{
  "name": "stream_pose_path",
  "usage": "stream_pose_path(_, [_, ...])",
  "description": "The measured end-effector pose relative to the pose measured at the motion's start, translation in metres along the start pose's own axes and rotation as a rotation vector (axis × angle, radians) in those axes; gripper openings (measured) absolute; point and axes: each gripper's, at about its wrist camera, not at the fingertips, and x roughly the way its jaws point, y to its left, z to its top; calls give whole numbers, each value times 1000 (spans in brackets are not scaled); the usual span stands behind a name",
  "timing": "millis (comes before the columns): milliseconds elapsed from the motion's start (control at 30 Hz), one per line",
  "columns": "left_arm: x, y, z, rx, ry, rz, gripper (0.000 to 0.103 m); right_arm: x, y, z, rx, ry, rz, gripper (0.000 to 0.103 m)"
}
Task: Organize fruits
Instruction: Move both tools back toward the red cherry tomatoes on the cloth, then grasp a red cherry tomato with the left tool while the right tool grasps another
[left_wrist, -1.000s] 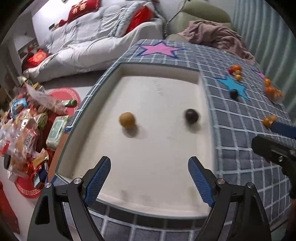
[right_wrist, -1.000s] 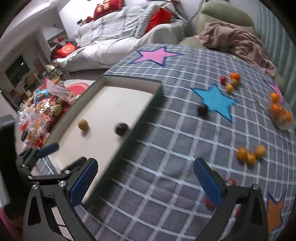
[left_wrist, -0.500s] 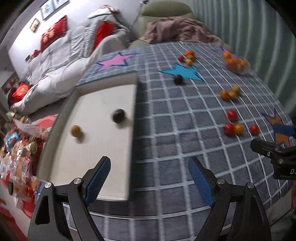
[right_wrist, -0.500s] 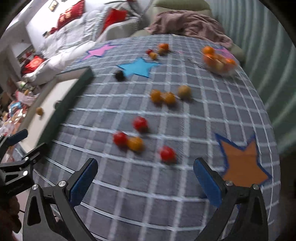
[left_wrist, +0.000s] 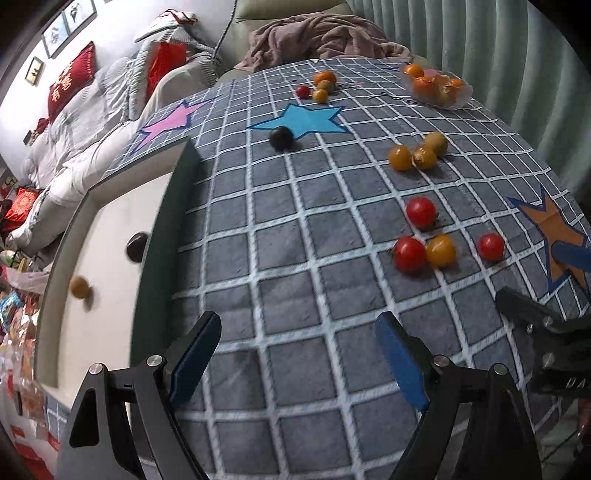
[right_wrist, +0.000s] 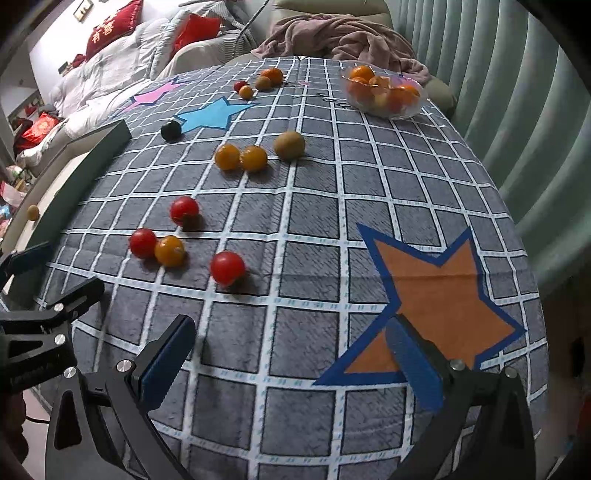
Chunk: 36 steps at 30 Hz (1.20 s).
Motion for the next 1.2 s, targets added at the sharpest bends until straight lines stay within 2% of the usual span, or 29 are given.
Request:
stream_pose_path(300, [10, -16, 19, 35, -24, -45, 87, -1, -10, -2, -1, -24, 5, 103])
stream_pose_path(733, [24, -25, 44, 22, -30, -60, 87, 1, -6, -3, -32, -44, 8, 103])
stream_pose_path(933, [30, -25, 52, -14, -12, -76, 87, 2, -4, 1, -41, -20, 6, 103])
stream_pose_path(1067, [31, -25, 53, -10, -14, -78, 87, 4, 7, 4, -93, -45, 54, 103])
stream_pose_path(1133, [31, -24, 53, -13, -12, -86, 85, 5, 14, 6, -117, -55, 79, 100])
stream_pose_path(1200, [31, -23, 54, -22, -7, -117, 76, 5, 20, 10, -141, -67, 84, 89])
